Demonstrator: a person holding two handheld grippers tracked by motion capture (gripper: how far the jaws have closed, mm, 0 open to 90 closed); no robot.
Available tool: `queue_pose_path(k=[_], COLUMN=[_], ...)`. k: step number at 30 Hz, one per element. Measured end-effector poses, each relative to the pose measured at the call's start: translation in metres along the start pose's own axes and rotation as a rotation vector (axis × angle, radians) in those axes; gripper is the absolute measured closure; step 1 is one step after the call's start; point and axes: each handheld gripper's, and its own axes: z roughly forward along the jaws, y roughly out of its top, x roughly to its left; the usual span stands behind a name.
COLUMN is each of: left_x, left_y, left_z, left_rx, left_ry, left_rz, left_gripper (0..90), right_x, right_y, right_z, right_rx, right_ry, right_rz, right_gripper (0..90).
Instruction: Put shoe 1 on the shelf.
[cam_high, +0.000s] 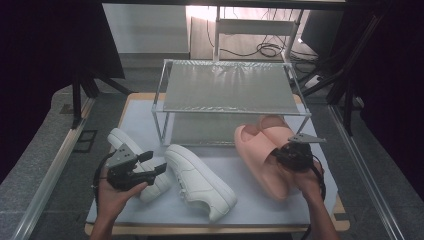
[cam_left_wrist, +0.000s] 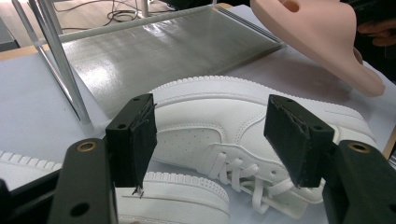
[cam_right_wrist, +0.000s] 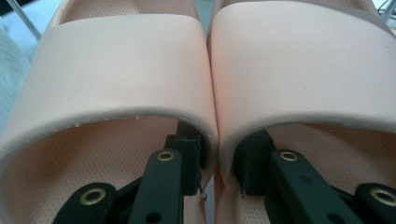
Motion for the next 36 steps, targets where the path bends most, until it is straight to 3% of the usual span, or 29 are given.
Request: queue_pose_path(k=[9, 23, 36], left_x=[0.001, 0.001, 0.004], left_y=[0.0, 0.0, -0.001], left_z=[-0.001, -0.001, -0.003], left_rx=[-0.001, -0.004, -0.007], left_ry=[-0.001, -0.001, 0.0], left_rz=[-0.001, -0.001, -0.005], left_gripper=[34.8, 34.8, 34.8], right_x=[0.014, 0.027, 0.04], right_y=[0.021, 0.031, 0.037], right_z=[0.022, 0.054, 0.104], right_rx=[0.001, 0.002, -0.031], right_ry=[0.003, -0.014, -0.054], right_rz=[0.021, 0.066, 0.149], right_gripper=[74.4, 74.5, 74.3])
